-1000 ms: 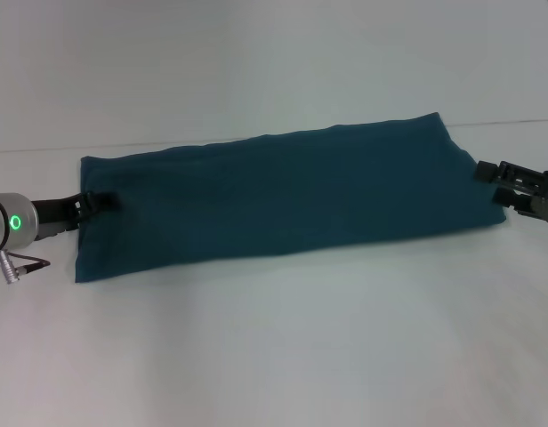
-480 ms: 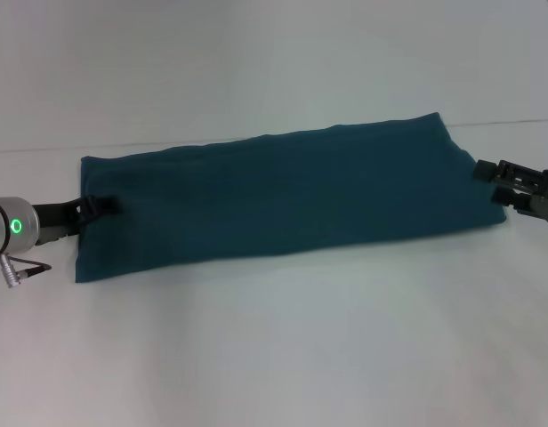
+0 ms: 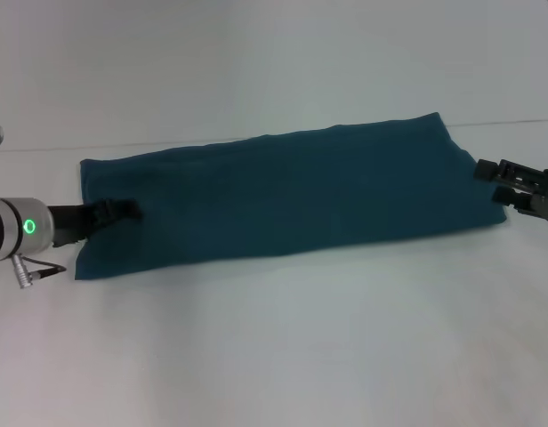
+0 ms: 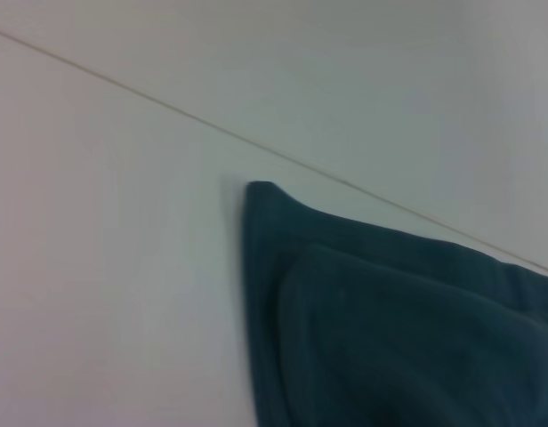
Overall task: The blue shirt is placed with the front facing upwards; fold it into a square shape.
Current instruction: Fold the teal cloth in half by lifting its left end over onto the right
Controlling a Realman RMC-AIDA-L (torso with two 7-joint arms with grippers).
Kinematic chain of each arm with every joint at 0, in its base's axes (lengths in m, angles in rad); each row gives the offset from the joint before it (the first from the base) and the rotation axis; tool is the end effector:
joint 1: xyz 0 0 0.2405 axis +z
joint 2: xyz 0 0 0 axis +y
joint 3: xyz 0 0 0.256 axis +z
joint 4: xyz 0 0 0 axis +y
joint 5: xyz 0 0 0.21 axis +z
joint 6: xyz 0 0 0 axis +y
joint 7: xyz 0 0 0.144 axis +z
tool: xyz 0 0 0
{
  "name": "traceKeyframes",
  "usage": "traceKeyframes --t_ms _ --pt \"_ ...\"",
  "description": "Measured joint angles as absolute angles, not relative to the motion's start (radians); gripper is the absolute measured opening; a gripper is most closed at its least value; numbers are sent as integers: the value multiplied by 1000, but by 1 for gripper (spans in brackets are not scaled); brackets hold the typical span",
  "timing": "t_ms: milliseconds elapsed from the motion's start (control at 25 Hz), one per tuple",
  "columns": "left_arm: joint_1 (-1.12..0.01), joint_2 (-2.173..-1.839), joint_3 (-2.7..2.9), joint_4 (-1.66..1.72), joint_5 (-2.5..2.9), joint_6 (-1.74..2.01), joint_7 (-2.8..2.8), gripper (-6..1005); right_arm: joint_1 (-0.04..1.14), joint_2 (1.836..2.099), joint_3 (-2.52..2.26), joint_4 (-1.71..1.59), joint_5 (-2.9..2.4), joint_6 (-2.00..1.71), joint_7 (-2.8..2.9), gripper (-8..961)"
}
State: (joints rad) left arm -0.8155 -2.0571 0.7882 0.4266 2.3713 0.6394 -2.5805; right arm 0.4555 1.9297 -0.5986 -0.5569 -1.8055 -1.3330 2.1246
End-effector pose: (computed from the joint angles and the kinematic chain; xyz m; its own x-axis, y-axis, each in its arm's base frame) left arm -0.2831 0.4435 -0.0181 0.1564 0.7644 0.6255 0.9531 0.0494 -0.2987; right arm 0.3314 0.3511 0.0784 0.0448 -0.6747 -0.7368 -0.9688 -0.2093 0.1328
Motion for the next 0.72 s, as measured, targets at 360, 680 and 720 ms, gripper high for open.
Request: traceKeyframes --t_ms 360,680,720 --pt "-847 -2059 789 444 2354 683 -2554 806 452 1931 -595 -557 -1805 -1335 2124 928" --pt "-875 -2053 789 415 2374 681 -2552 694 449 1931 -595 -557 -1799 -1338 2123 927" --pt "-875 -2053 789 415 2374 681 -2552 649 449 1931 -595 -557 -1798 -1339 2123 927"
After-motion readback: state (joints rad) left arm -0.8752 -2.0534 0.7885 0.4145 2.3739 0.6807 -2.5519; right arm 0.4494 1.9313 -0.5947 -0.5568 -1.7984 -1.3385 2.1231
